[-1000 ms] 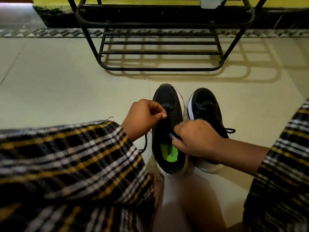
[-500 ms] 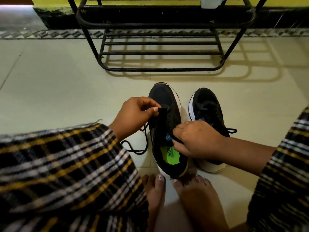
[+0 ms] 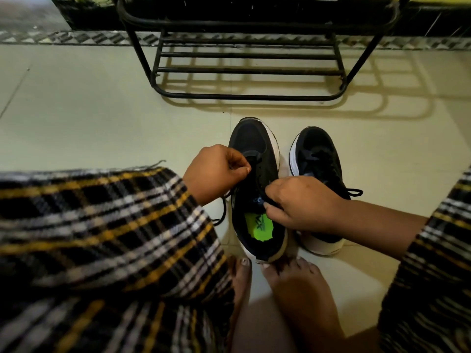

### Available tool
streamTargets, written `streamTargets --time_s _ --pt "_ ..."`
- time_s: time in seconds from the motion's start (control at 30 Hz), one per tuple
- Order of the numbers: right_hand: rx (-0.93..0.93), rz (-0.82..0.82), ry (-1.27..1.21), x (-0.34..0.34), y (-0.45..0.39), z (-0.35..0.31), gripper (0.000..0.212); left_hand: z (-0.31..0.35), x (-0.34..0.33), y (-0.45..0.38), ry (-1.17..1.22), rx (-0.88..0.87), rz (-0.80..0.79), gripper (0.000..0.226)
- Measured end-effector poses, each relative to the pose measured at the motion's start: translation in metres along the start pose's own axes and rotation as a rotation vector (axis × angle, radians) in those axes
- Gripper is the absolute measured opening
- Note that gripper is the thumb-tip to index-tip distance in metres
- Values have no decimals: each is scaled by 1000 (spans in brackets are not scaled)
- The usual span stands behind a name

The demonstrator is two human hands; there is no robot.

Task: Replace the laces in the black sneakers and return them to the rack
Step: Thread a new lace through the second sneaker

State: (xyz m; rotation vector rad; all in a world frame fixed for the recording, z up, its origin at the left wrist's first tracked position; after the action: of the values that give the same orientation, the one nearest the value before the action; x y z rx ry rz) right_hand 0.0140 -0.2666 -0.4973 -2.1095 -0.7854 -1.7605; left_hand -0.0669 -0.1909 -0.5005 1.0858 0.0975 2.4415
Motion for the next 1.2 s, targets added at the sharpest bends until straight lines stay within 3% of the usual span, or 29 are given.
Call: streamTargets --time_s 0.17,0.3,0.67,0.9,1.2 --pt "2 -40 16 1 -2 -6 29 -14 -12 2 326 120 -14 8" --pt "-2 -80 24 2 -4 -10 28 -16 -18 3 402 146 -31 8" --pt "-10 -183 -31 0 -8 -9 38 2 -10 4 98 -91 60 10" --pt "32 -213 13 -5 -14 -15 41 -5 -7 14 306 -53 217 11" --pt "-20 -198 -90 -6 -11 -10 41 25 -7 14 84 -291 142 15"
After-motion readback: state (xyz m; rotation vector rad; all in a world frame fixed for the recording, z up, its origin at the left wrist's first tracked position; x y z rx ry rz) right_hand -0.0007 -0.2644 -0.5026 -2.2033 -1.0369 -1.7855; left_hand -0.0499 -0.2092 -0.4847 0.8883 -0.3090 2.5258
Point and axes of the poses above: each hand's wrist, its own y-axis away from the middle knuckle, its own x-axis out of the back of the hand, z = x × y, the point moved 10 cm from there along -y, towards the middle knuckle, and after that the axes turned 5 degrees about x, right-handed, at the moved point
